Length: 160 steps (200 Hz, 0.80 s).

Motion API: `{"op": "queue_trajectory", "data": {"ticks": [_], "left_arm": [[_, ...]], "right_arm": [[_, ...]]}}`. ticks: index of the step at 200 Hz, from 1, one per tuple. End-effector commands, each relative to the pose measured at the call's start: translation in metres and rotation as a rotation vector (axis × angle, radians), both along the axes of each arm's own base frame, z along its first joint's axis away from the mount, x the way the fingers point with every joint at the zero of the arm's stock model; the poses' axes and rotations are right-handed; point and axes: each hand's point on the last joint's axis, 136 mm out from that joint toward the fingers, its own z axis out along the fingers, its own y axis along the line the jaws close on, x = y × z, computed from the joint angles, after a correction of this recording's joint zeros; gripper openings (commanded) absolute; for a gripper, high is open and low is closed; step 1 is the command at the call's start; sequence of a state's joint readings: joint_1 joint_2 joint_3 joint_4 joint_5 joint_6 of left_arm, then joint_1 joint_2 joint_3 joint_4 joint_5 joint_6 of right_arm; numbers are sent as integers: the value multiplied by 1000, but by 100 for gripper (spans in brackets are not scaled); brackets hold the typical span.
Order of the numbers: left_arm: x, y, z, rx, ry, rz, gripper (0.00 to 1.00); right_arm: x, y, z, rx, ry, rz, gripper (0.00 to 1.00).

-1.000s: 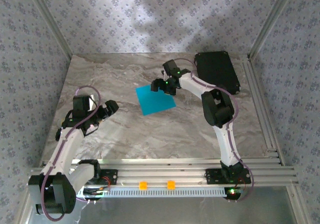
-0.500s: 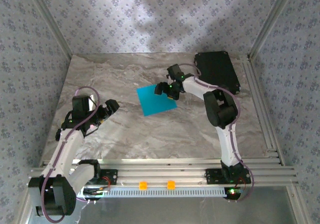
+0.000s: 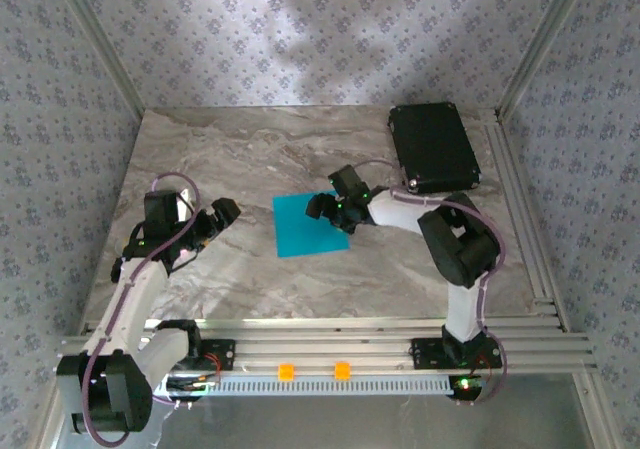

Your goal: Fold a paper plane with a square sheet of paper (pick it up from the middle)

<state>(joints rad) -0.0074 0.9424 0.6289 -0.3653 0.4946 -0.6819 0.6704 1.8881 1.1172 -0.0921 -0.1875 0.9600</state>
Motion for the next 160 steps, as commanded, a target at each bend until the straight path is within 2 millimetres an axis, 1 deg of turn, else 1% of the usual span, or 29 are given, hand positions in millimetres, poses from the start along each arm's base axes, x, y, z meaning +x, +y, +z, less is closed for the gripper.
{"op": "queue_trajectory", "data": {"ticks": [1, 10, 27, 46, 72, 82, 88, 96, 110, 133, 147, 160], "left_arm": [[-5, -10, 1, -41, -2, -39, 100], [-7, -12, 0, -42, -1, -48, 100], [-9, -15, -4, -48, 11, -62, 100], [-12, -20, -8, -48, 28, -86, 100], [-13, -28, -12, -29, 34, -132, 100], [-13, -32, -13, -12, 37, -154, 100], [-13, -35, -14, 2, 46, -164, 100], [-13, -38, -16, 24, 63, -183, 99], [-14, -45, -21, 72, 86, -222, 99], [-11, -60, -33, 156, 124, -276, 98], [-9, -70, -42, 204, 156, -303, 96], [-7, -80, -49, 246, 184, -338, 94]], "right_arm": [[-41, -18, -46, -68, 132, -185, 82], [-49, -14, -46, -52, 127, -215, 82], [-59, -1, -41, -8, 99, -229, 81], [-61, 10, -27, 18, 53, -202, 80], [-51, 26, 5, 117, -15, -140, 81], [-43, 27, 17, 147, -34, -127, 81], [-36, 28, 28, 174, -69, -117, 81], [-32, 27, 40, 193, -99, -103, 81], [-28, 15, 49, 162, -122, -112, 81], [-27, -24, 48, 48, -114, -164, 83], [-30, -48, 46, -1, -109, -187, 84], [-31, -69, 49, -37, -127, -212, 85]]}}
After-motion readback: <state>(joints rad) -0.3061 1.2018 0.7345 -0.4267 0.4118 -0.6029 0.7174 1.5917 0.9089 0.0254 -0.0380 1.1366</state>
